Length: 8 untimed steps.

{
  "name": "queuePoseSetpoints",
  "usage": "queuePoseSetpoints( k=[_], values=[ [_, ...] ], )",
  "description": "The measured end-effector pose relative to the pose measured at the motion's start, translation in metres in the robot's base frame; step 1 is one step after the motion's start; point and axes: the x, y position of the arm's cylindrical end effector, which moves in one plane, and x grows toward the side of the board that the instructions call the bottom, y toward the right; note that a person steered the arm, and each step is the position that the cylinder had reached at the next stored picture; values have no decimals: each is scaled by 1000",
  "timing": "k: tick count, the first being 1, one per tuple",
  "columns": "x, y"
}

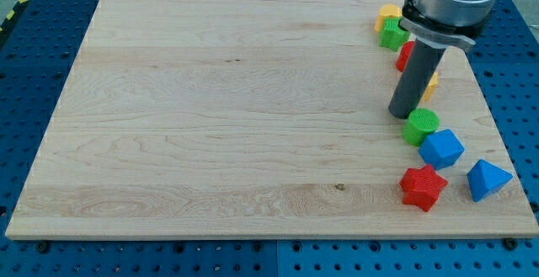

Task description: Move the yellow hexagon diagonally above to the green circle

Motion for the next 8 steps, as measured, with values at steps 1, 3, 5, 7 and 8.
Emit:
queuePoseSetpoints(
  k=[1,3,5,7,8],
  values=[
    [11,0],
    [39,-1],
    [11,-61],
    [-127,-52],
    [-215,-52]
  ],
)
